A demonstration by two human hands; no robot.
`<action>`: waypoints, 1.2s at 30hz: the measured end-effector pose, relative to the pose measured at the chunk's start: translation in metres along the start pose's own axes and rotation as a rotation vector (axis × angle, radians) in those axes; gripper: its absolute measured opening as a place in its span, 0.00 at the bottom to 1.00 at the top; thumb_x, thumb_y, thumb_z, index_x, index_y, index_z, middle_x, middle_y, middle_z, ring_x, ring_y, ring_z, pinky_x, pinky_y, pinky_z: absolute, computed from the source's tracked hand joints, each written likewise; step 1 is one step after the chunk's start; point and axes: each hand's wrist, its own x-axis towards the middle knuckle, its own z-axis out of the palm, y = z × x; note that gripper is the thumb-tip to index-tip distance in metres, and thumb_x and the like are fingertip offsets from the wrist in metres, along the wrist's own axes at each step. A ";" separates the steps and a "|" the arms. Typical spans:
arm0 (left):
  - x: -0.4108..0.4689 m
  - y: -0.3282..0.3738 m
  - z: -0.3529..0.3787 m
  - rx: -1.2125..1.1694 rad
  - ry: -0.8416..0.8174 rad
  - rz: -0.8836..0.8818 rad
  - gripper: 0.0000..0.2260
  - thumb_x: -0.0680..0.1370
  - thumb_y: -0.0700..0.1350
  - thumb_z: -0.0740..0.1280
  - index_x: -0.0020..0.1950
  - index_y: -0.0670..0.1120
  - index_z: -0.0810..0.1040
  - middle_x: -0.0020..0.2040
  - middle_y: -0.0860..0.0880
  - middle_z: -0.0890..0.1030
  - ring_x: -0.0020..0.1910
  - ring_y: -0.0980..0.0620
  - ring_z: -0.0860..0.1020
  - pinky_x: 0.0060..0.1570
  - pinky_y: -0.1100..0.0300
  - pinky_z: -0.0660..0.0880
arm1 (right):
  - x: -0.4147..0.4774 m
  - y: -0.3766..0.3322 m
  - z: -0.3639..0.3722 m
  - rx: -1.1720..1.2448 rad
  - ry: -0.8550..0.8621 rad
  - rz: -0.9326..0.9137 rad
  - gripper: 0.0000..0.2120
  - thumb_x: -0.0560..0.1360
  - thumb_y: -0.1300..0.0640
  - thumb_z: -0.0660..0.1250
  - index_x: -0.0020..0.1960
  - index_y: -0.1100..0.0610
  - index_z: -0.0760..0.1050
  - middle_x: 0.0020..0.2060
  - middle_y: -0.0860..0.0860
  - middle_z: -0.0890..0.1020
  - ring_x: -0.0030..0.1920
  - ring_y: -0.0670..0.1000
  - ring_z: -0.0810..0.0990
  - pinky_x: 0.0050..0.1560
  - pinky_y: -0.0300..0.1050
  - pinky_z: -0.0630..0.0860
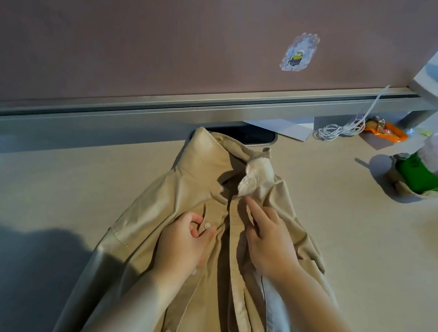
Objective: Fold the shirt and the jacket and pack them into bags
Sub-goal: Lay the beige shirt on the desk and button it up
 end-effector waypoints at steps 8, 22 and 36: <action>0.001 -0.002 -0.002 0.022 -0.018 0.023 0.06 0.75 0.51 0.69 0.50 0.55 0.73 0.30 0.52 0.73 0.27 0.54 0.79 0.23 0.68 0.69 | 0.033 -0.012 -0.015 -0.051 -0.159 0.130 0.30 0.78 0.50 0.52 0.77 0.40 0.44 0.75 0.54 0.60 0.71 0.57 0.64 0.66 0.48 0.65; 0.025 0.033 -0.005 0.117 0.042 0.213 0.08 0.77 0.47 0.65 0.55 0.59 0.73 0.44 0.56 0.78 0.40 0.55 0.80 0.37 0.60 0.79 | 0.047 0.006 -0.024 0.124 -0.114 0.132 0.40 0.73 0.50 0.66 0.74 0.34 0.45 0.59 0.49 0.76 0.58 0.54 0.76 0.59 0.48 0.72; 0.096 0.049 0.021 -0.075 -0.280 0.120 0.09 0.80 0.51 0.60 0.46 0.51 0.78 0.37 0.52 0.80 0.23 0.58 0.75 0.24 0.65 0.68 | 0.038 0.045 0.013 0.464 0.322 0.004 0.16 0.75 0.58 0.66 0.60 0.45 0.70 0.37 0.44 0.78 0.39 0.45 0.78 0.43 0.40 0.76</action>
